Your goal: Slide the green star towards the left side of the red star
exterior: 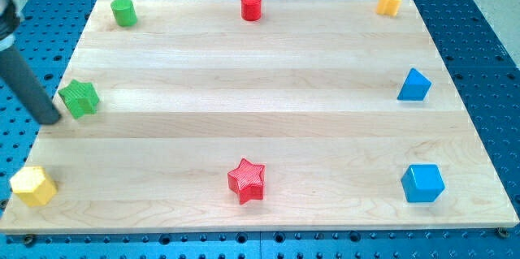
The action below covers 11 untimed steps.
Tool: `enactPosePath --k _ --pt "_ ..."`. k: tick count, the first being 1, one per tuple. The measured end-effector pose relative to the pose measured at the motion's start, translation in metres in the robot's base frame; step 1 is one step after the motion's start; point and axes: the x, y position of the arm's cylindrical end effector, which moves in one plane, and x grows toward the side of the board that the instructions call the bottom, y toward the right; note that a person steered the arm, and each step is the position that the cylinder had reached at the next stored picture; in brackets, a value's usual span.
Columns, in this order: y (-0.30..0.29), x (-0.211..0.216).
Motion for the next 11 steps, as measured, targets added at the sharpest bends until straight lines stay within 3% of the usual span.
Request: enactPosePath --k 1,3,5,6,7,8,9,11 --pt "0.065 -0.016" --pt "0.080 -0.008" --pt "0.037 -0.058" --pt "0.096 -0.060" --pt "0.149 0.006" --pt "0.183 0.041" --pt "0.159 0.059" --pt "0.177 0.080"
